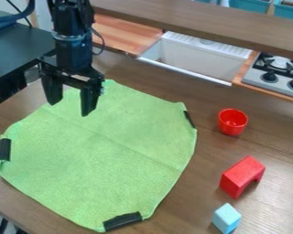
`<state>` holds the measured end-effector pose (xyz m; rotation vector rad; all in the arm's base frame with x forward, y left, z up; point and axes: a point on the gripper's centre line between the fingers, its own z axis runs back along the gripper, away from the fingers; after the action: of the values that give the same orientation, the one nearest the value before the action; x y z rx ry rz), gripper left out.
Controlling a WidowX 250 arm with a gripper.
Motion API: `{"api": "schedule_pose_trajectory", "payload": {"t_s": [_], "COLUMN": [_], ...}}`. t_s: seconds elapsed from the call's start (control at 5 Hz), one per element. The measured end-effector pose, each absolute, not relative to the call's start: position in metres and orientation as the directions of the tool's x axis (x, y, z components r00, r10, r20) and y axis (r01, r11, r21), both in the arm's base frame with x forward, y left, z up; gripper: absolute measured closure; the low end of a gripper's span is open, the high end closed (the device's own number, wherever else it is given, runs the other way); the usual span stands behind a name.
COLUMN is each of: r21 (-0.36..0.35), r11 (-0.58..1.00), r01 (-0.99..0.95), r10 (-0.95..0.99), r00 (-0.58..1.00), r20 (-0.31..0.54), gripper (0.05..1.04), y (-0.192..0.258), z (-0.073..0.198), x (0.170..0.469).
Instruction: Move the red object from the table to the top right of the cloth
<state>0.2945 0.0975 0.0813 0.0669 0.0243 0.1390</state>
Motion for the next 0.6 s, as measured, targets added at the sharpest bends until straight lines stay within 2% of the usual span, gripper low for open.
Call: {"api": "schedule_pose_trajectory", "payload": {"t_s": [0.2,0.6], "r21": [0.063,0.079], "r11": [0.989,0.996], "r01": [-0.136,0.044], "r10": [0.140,-0.048], "r00": [0.989,0.997], "r20": [-0.050,0.055], "gripper": [0.083,0.083], "y": [0.096,0.056], "z": [0.072,0.072], "x": [0.293,0.322]}}
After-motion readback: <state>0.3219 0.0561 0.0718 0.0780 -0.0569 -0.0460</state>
